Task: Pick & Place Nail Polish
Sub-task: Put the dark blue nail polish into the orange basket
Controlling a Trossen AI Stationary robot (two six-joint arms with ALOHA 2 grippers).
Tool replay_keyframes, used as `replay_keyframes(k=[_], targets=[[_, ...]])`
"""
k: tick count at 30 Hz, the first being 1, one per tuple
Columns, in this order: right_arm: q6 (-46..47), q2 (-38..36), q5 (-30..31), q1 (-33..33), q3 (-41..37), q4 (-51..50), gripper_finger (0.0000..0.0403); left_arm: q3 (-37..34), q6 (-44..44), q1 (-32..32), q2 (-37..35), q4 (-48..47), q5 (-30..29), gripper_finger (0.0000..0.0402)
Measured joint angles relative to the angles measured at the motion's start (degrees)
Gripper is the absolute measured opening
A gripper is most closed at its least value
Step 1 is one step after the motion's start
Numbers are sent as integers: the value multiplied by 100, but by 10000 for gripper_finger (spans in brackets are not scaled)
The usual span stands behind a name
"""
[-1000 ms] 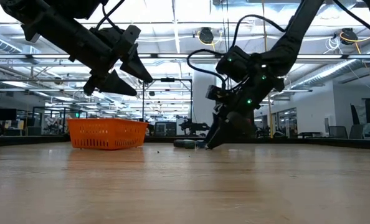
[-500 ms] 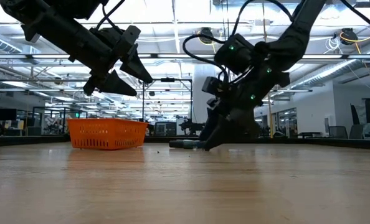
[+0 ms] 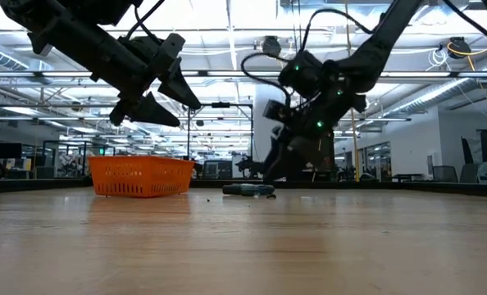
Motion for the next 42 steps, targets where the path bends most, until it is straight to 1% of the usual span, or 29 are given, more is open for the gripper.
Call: replay_keyframes(k=[4,7,12,17,20,24,37,39,42], targets=[[113,81,-608,-223,17,53,199,0,1,2,0,-5,0,280],[273,203,-914,-300,-9,-115,196,0,4,1,0,2,0,280],[222,417,-910,-301,11,11,196,0,12,2,0,4,-2,280],[330,550,-920,-298,15,-191,196,0,20,2,0,-7,0,280],[356,542,-924,-296,20,-448,196,0,21,2,0,-9,0,280],[654,539,-924,-296,20,-520,196,0,34,2,0,-16,0,280],[659,319,-900,-287,-2,-909,195,0,32,2,0,-37,0,280],[660,319,-903,-287,-2,-928,187,0,30,2,0,-38,0,280],[660,319,-909,-285,-4,-931,161,0,24,2,0,-37,0,280]])
